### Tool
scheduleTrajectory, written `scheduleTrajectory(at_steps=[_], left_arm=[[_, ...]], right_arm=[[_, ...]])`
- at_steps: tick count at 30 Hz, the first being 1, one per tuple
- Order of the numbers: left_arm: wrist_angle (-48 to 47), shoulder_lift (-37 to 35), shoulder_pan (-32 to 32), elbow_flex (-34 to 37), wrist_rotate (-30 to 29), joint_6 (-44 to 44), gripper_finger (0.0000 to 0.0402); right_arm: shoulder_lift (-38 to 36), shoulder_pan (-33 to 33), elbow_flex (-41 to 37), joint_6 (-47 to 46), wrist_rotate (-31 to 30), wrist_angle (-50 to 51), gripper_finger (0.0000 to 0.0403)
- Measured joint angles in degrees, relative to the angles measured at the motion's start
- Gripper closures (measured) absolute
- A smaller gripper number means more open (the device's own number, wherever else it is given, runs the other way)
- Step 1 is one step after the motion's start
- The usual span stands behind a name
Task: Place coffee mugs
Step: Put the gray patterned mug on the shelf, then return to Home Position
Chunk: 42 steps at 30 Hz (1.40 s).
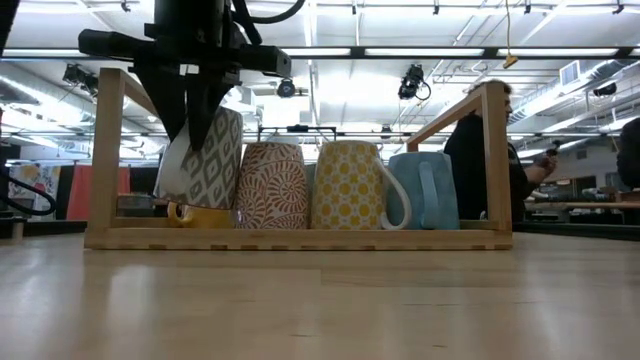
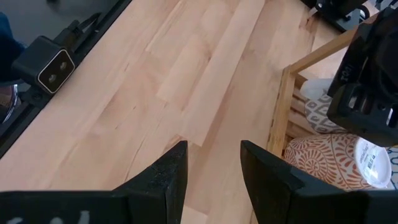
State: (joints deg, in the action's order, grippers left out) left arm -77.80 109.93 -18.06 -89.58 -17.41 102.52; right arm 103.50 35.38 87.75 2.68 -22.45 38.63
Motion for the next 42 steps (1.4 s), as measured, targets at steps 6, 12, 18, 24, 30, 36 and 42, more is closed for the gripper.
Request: scheduleTrajectory(at_steps=[6,12,18,24,30,36,42], left_arm=[[0.0,0.0,0.0,0.0,0.0,-0.2,0.0317],[-0.1,0.0,0.0,0.0,-0.4,-0.3,0.0285],[0.0,0.0,0.0,0.0,-0.3,-0.3,0.0266],[0.0,0.0,0.0,0.0,-0.4,-0.2,0.0263],[-0.1,-0.1,-0.4,-0.8,3.2,-0.5,0.0263],[0.0,-0.1,-2.3,-7.2,4.0,-6.6,0.0263],[0.1,-0.2,-3.7,-17.8,2.9,-20.0,0.0263]], right_arm=[[0.0,0.0,0.0,0.0,0.0,0.0,0.0249],[0.0,0.0,0.0,0.0,0.0,0.0,0.0249],[0.0,0.0,0.0,0.0,0.0,0.0,0.0249],[0.0,0.0,0.0,0.0,0.0,0.0,0.0249],[0.0,0.0,0.0,0.0,0.0,0.0,0.0249],[0.0,0.0,0.0,0.1,-0.2,-1.2,0.0249],[0.0,0.0,0.0,0.1,-0.4,-2.8,0.0249]])
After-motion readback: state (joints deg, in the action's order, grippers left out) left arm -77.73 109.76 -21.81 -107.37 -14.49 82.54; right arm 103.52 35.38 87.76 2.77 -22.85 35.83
